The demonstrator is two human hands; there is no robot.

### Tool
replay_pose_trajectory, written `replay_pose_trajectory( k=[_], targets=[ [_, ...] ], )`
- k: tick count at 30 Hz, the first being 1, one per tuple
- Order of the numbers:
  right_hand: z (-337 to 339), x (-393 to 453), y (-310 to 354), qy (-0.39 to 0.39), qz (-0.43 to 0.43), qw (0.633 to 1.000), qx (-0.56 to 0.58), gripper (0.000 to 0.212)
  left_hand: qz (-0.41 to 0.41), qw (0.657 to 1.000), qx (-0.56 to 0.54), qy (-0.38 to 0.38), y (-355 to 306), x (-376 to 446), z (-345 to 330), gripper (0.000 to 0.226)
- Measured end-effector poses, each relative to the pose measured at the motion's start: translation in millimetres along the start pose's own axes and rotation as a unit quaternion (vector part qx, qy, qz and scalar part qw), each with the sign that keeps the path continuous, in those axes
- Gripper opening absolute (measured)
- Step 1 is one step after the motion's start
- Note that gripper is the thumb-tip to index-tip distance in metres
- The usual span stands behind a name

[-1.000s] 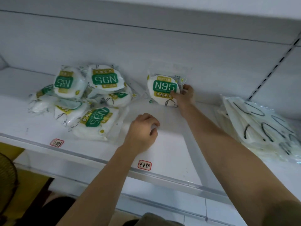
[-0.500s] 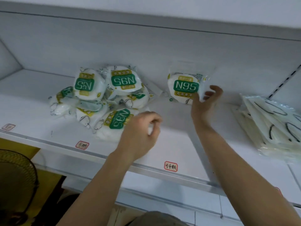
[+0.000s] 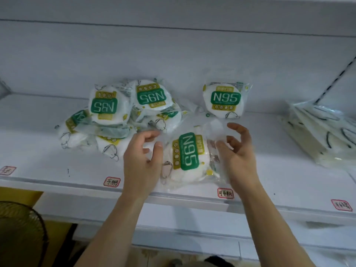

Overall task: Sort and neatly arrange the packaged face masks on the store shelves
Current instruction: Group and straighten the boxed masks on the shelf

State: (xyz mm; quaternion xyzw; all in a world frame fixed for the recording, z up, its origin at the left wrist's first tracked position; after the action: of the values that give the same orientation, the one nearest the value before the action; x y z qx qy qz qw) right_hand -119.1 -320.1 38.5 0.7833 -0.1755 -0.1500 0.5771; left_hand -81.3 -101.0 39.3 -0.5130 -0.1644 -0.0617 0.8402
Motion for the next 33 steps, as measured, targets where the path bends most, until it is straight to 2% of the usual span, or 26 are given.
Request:
replay_pose_trajectory(
  k=[2, 3, 5, 7, 9, 12, 15, 17, 19, 20, 22, 24, 25, 27, 29, 33],
  targets=[
    [13, -1, 18, 0.021, -0.001, 0.999, 0.044, 0.047, 0.062, 0.990, -0.097, 0.079, -2, 8, -8, 0.036],
    [17, 0, 24, 0.035, -0.002, 0.998, 0.056, 0.046, 0.119, 0.968, -0.173, 0.141, -3, 13, -16, 0.043],
    [22, 3, 31, 0.055, -0.006, 0.997, 0.060, 0.043, 0.230, 0.896, -0.294, 0.240, -5, 16, -33, 0.063],
    [23, 7, 38, 0.058, 0.000, 0.996, 0.068, 0.039, 0.277, 0.849, -0.333, 0.302, -11, 14, -47, 0.068],
    [23, 14, 47, 0.048, 0.012, 0.998, 0.048, 0.037, 0.303, 0.826, -0.365, 0.306, -12, 12, -53, 0.060],
    [27, 24, 70, 0.034, 0.063, 0.996, -0.051, 0.040, 0.347, 0.796, -0.419, 0.265, -9, 13, -56, 0.049],
    [24, 31, 85, 0.030, 0.113, 0.979, -0.166, 0.042, 0.361, 0.787, -0.432, 0.251, -9, 17, -56, 0.046],
    [21, 31, 85, 0.006, 0.137, 0.975, -0.175, 0.040, 0.366, 0.777, -0.452, 0.241, -10, 20, -58, 0.039],
    [25, 29, 80, -0.061, 0.166, 0.973, -0.147, 0.036, 0.366, 0.778, -0.465, 0.212, -13, 23, -57, 0.031],
    [29, 28, 75, -0.087, 0.159, 0.978, -0.103, 0.035, 0.369, 0.775, -0.475, 0.197, -14, 24, -56, 0.030],
    [32, 25, 55, -0.083, 0.057, 0.994, 0.030, 0.035, 0.369, 0.767, -0.496, 0.175, -12, 27, -54, 0.034],
    [28, 16, 26, -0.040, -0.043, 0.997, 0.042, 0.029, 0.360, 0.770, -0.502, 0.160, -9, 29, -53, 0.036],
    [25, 10, 14, -0.036, -0.057, 0.998, 0.019, 0.022, 0.355, 0.773, -0.500, 0.159, -8, 30, -53, 0.035],
    [18, 3, 4, -0.070, -0.045, 0.996, 0.028, 0.011, 0.349, 0.779, -0.496, 0.162, -7, 29, -54, 0.032],
    [17, 6, 11, -0.102, -0.021, 0.993, 0.060, 0.015, 0.340, 0.786, -0.492, 0.158, -4, 25, -58, 0.029],
    [26, 21, 35, -0.110, 0.012, 0.990, 0.087, 0.016, 0.314, 0.784, -0.510, 0.164, -6, 18, -70, 0.022]
  ],
)
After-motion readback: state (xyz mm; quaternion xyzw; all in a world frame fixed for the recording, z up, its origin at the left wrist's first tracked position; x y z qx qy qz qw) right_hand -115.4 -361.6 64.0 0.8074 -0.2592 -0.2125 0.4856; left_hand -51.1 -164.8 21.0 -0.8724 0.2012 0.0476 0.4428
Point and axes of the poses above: each hand's wrist, its own x-axis towards the middle knuckle, its own z-axis out of the back of the hand, y = z × x, the point moved 2 cm from there along x, towards the middle knuckle, and after that the axes turned 9 degrees about x, right-handed, at the moved point
